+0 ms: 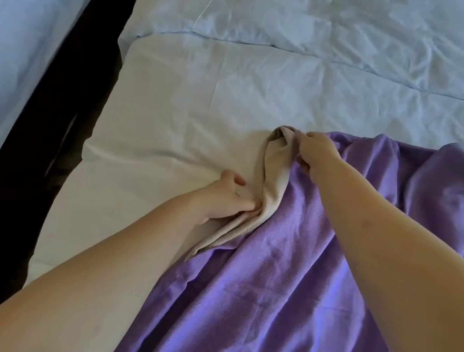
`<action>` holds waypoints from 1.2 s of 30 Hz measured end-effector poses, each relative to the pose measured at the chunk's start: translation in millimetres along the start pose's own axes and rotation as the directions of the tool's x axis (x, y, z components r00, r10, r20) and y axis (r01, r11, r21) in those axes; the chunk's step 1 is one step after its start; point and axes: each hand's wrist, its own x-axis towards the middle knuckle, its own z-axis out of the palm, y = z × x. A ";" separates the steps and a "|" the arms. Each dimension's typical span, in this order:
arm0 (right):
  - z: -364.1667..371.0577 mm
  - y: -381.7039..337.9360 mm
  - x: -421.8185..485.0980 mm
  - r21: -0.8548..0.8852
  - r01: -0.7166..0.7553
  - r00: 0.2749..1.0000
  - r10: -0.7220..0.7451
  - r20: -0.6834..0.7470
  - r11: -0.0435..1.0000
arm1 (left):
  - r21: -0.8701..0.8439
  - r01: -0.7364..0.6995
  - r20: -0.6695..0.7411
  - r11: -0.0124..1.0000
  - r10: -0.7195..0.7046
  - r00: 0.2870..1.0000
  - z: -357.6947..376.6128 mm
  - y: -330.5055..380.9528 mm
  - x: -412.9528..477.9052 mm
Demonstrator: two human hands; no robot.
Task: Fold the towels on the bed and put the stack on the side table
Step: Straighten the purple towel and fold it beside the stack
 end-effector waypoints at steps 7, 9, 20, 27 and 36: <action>-24.3 -8.9 5.9 -0.499 0.105 0.991 -0.133 -0.021 0.860 | 0.453 -0.244 -0.205 0.857 0.367 0.907 -5.6 -6.6 -2.1; -28.6 -22.9 3.4 -0.547 0.188 0.931 -0.325 -0.165 0.816 | 0.673 -0.193 -0.379 0.714 0.557 0.739 -17.4 -12.3 -8.5; 18.3 -104.0 4.5 -0.295 0.301 0.937 -0.339 -0.088 0.907 | 0.300 -0.280 -0.190 0.912 0.345 0.919 -25.5 -28.7 -31.7; 52.2 -133.2 -14.0 0.129 0.414 0.895 -0.429 0.123 0.901 | 0.255 -0.228 -0.685 0.940 0.342 0.643 -97.9 -49.0 -41.4; 153.2 -128.5 -24.7 0.274 0.177 0.809 -0.298 0.506 0.945 | -0.426 0.115 -0.138 0.897 -0.190 0.972 -138.5 -102.2 -69.4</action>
